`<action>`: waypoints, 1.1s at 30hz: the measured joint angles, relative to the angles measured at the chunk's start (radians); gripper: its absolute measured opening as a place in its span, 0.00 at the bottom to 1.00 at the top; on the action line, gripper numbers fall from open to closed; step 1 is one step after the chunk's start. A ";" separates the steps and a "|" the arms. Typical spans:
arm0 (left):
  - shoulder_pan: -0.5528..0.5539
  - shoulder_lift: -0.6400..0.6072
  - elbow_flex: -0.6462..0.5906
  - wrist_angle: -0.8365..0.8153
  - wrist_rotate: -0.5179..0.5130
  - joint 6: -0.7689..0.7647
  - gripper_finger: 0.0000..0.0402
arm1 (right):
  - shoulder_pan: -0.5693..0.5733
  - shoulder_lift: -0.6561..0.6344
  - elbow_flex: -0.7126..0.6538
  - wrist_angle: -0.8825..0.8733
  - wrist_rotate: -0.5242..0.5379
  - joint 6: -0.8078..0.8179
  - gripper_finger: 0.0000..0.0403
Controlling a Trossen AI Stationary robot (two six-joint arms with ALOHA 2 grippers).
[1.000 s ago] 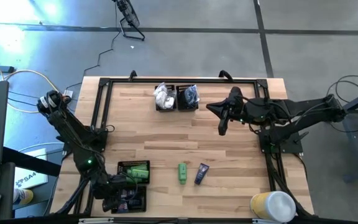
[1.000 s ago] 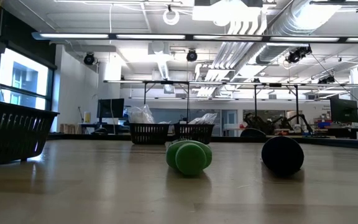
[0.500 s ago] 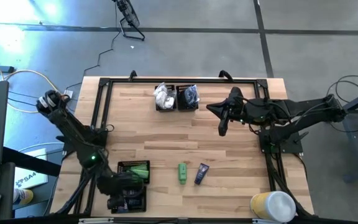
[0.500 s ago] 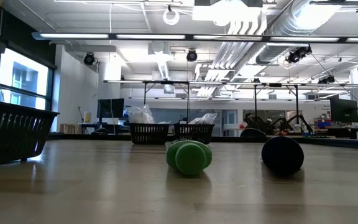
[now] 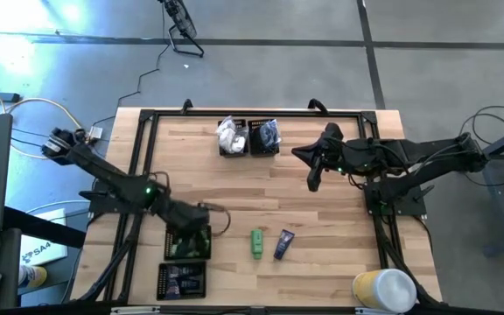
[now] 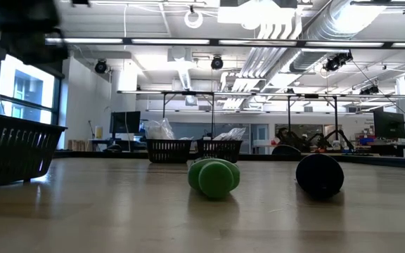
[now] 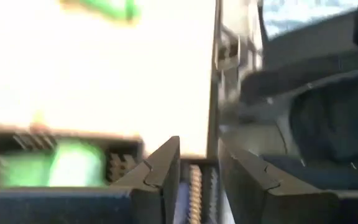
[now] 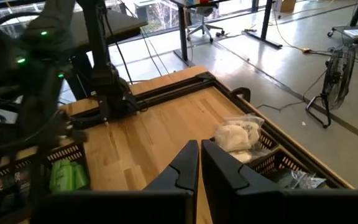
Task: Pick & Place Travel size toiletries
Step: Put the dark blue shave cream into the bottom left basket
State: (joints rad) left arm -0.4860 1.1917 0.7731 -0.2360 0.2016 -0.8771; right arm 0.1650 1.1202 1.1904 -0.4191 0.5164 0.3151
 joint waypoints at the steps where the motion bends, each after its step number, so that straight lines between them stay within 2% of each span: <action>1: 0.025 -0.007 0.000 0.004 -0.013 0.033 0.27 | 0.000 0.000 0.000 0.000 -0.003 0.002 0.03; 8: 0.187 -0.063 0.000 0.024 -0.158 0.240 0.27 | 0.000 0.000 0.000 0.004 -0.051 0.054 0.03; 14: 0.320 -0.093 0.000 0.195 -0.246 0.414 0.27 | 0.000 0.031 -0.001 0.002 -0.048 0.067 0.03; 17: 0.399 -0.106 0.002 0.296 -0.242 0.485 0.27 | 0.000 0.056 0.001 0.013 -0.047 0.082 0.03; 20: 0.480 -0.138 0.001 0.308 -0.211 0.536 0.27 | 0.000 0.070 0.000 0.009 -0.048 0.085 0.03; 28: 0.670 -0.226 -0.001 0.226 -0.104 0.627 0.27 | -0.017 0.114 0.001 0.016 -0.045 0.133 0.03; 33: 0.742 -0.271 -0.001 0.198 -0.085 0.702 0.27 | -0.045 0.151 0.000 0.011 -0.044 0.134 0.03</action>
State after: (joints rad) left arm 0.2559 0.9207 0.7723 -0.0376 0.1166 -0.1752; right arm 0.1200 1.2711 1.1907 -0.4078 0.4727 0.4496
